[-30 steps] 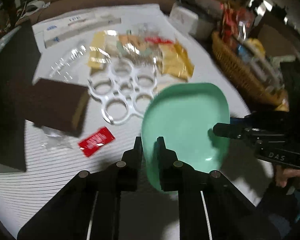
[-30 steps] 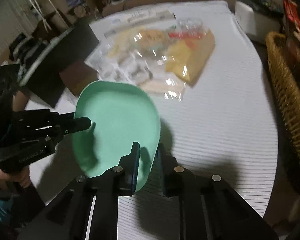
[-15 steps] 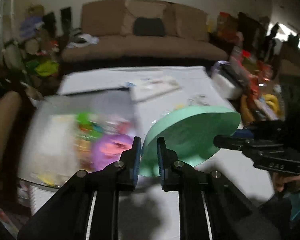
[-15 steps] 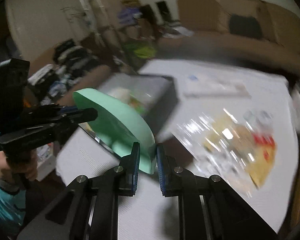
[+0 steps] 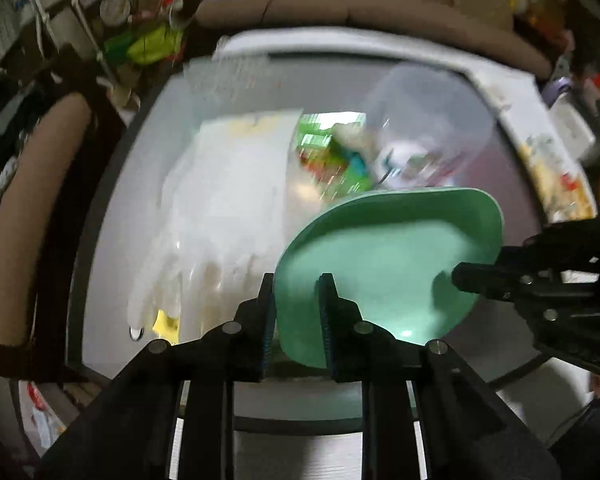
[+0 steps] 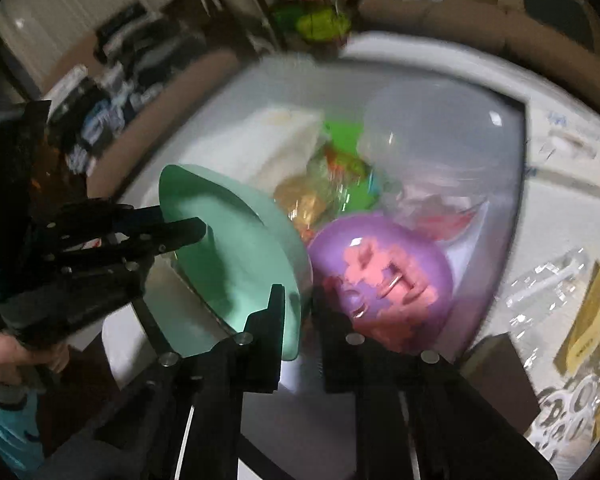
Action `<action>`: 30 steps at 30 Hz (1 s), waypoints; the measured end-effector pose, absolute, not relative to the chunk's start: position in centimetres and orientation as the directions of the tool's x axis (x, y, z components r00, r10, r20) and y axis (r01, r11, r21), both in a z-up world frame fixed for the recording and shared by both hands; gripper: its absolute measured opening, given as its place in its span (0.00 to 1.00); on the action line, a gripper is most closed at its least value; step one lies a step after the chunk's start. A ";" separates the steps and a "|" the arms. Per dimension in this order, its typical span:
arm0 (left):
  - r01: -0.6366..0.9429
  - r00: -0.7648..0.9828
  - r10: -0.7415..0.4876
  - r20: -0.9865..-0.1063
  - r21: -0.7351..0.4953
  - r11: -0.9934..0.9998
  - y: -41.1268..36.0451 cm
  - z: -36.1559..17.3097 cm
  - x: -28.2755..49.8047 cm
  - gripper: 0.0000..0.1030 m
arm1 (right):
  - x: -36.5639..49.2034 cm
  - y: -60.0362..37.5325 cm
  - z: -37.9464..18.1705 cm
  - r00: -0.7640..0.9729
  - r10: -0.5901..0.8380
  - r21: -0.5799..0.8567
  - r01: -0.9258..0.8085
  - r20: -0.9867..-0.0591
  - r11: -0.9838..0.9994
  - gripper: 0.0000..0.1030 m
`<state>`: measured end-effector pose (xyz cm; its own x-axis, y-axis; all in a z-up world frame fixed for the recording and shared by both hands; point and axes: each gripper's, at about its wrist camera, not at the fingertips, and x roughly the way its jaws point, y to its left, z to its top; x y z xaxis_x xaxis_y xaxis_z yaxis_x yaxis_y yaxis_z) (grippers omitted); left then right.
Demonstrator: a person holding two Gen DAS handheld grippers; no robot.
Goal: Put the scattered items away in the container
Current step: 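Carry the mint-green plate into the black box and release it, then grasp the red candy packet with the left tool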
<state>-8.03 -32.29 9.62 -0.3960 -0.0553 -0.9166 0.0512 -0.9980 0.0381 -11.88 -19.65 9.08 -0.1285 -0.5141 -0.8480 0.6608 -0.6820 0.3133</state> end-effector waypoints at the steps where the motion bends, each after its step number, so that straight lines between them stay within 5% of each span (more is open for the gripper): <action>1: 0.048 -0.386 -0.051 -0.921 0.036 -0.998 -32.3 9.4 -7.9 0.17 | -12.1 -20.4 8.9 -0.124 -0.485 0.288 0.670 -0.866 -0.685 0.14; 3: 0.059 -0.368 -0.090 -0.925 0.074 -0.996 -32.4 9.3 -7.7 0.22 | -12.5 -21.4 8.8 -0.161 -0.415 0.202 0.684 -0.895 -0.701 0.14; 7: 0.099 -0.412 -0.109 -0.905 0.075 -0.992 -33.1 10.4 -7.8 0.41 | -13.3 -21.0 9.8 -0.271 -0.358 0.086 0.680 -0.893 -0.729 0.50; 10: 0.121 -0.460 -0.090 -0.883 0.038 -0.992 -33.8 11.3 -8.1 0.54 | -13.0 -19.7 11.4 -0.289 -0.406 0.104 0.691 -0.867 -0.715 0.50; 24: -0.035 -0.366 -0.316 -0.875 0.352 -0.935 -27.4 7.2 -15.1 0.53 | -11.7 -9.1 17.9 -0.389 -0.513 0.149 0.669 -0.765 -0.729 0.50; 27: 0.000 -0.426 -0.276 -0.862 0.305 -0.952 -27.2 8.9 -13.6 0.57 | -10.9 -2.7 19.5 -0.430 -0.523 0.159 0.641 -0.736 -0.751 0.51; 30: 0.035 -0.516 -0.205 -0.832 0.219 -0.975 -26.4 11.7 -11.2 0.72 | -10.0 3.6 19.5 -0.476 -0.502 0.169 0.582 -0.722 -0.795 0.56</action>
<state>-11.18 -26.39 11.71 -0.5156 -0.2053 -0.8319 0.0348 -0.9751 0.2191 -10.05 3.60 19.54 -0.4760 -0.5015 -0.7224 0.5821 -0.7954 0.1686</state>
